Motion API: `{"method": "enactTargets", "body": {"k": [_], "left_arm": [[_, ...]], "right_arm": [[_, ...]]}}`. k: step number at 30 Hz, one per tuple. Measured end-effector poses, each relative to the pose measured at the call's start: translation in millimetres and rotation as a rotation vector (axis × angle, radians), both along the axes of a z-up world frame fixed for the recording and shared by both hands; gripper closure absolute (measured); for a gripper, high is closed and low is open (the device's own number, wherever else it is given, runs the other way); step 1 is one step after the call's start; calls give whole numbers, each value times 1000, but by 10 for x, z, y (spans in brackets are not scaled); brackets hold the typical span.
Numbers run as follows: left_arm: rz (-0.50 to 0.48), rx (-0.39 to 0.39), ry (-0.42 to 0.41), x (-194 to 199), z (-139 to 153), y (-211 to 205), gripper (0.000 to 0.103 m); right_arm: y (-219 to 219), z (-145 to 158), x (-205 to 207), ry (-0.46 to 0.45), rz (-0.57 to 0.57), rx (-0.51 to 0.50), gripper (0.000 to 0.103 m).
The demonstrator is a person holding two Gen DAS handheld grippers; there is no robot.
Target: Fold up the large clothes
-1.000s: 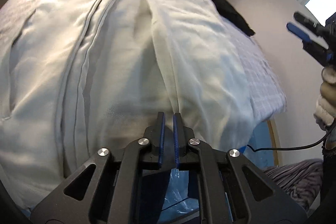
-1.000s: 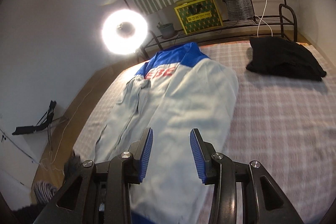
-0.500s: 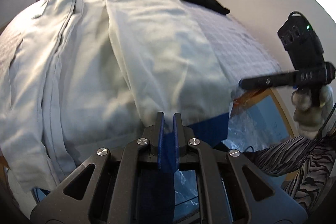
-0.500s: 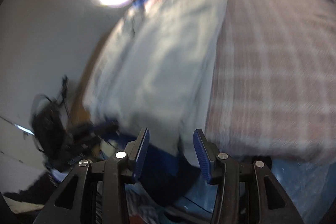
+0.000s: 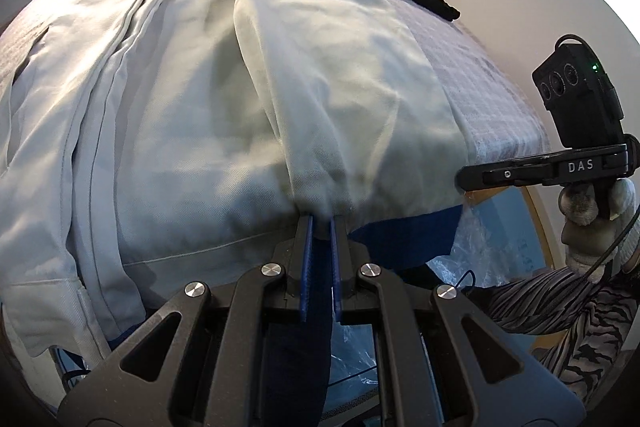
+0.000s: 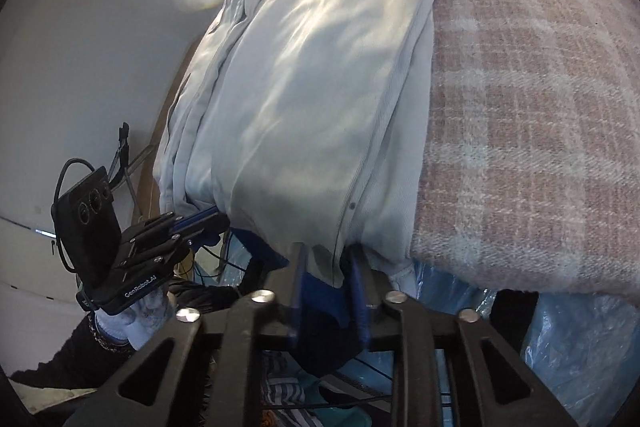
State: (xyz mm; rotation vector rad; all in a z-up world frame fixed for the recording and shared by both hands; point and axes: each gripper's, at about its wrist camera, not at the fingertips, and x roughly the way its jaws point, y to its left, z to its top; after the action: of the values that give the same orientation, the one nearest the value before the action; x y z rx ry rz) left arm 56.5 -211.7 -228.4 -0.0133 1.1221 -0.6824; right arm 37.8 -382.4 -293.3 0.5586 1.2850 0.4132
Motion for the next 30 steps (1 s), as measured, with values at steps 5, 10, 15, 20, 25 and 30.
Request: {"method": "enactTargets", "body": {"k": [5, 10, 15, 20, 25, 30], "left_arm": [[-13, -7, -1, -37, 30, -13, 98], [-52, -30, 11, -110, 40, -129, 98], [-76, 19, 2, -116, -114, -261, 98], [-74, 2, -47, -185, 36, -146, 98], [-65, -49, -92, -289, 182, -92, 98], [-132, -41, -144, -450, 245, -319, 98]], "right_arm": [[196, 167, -19, -59, 38, -97, 103], [75, 310, -116, -72, -2, -133, 103], [45, 96, -62, -11, -26, -193, 103], [41, 197, -90, -73, -15, -154, 73], [-122, 383, -168, -175, -46, -133, 60], [-375, 252, -56, -130, -115, -50, 60]]}}
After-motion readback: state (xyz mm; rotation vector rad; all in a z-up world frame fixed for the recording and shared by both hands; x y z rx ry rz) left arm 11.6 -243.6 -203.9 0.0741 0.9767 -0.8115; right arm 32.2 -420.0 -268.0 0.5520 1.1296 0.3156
